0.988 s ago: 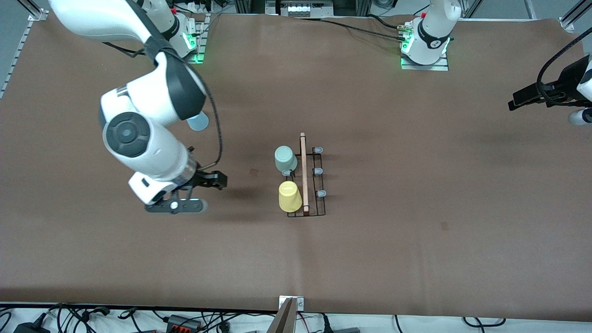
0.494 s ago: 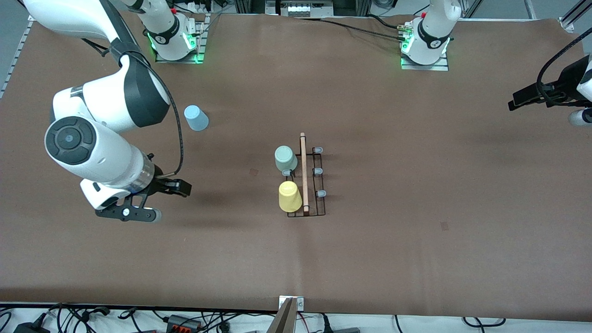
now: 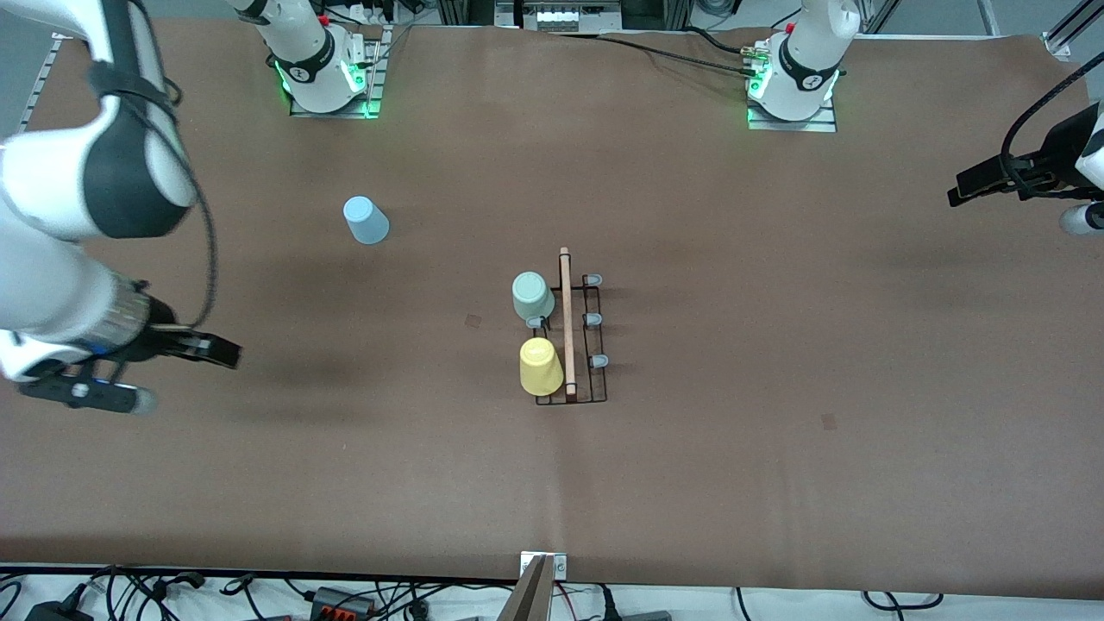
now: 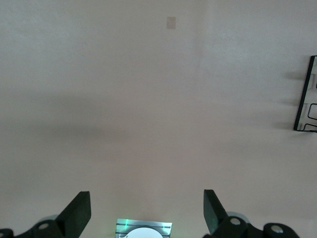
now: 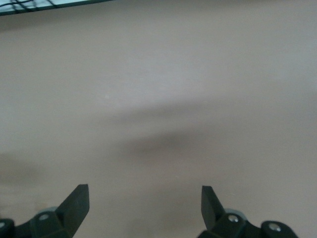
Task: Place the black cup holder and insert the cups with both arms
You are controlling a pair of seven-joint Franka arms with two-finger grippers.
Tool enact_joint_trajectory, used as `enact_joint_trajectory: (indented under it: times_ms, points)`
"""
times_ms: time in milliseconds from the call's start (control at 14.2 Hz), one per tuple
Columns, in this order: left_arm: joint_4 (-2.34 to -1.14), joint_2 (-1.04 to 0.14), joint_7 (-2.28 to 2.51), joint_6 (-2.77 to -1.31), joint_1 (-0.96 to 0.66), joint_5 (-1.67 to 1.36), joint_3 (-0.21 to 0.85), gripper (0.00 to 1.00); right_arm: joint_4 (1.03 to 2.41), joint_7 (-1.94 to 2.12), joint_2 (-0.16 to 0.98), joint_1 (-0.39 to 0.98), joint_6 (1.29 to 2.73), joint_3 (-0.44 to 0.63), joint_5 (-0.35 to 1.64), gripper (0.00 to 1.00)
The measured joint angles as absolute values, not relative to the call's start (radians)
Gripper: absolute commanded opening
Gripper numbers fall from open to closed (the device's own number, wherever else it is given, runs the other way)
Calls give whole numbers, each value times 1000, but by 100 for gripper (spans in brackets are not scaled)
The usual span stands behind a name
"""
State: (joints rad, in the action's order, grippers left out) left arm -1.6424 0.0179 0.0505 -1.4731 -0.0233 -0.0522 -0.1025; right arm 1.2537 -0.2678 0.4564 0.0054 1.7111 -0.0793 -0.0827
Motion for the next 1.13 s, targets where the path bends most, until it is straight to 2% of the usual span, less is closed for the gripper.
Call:
enact_joint_trajectory:
  times_ms: [212,494,776,988,1129]
  points:
    - [-1642,18,51,-1473,-23,-52,-103,100,1271,-155,383,-31,1627,-37,-77,100]
    - [-1642,18,51,-1473,-23,-52,-102,100,1285,34,336,-35,1589,32,-40,100]
    - [-1642,18,51,-1473,-23,-52,-103,100,1321,41,295,-26,1575,38,-35,100]
    - [-1642,18,51,-1473,-21,-52,-103,100,1396,41,248,-11,1624,38,-35,100]
    - [-1642,18,51,-1473,-21,-52,-103,100,1530,39,174,-11,1714,38,-35,100]
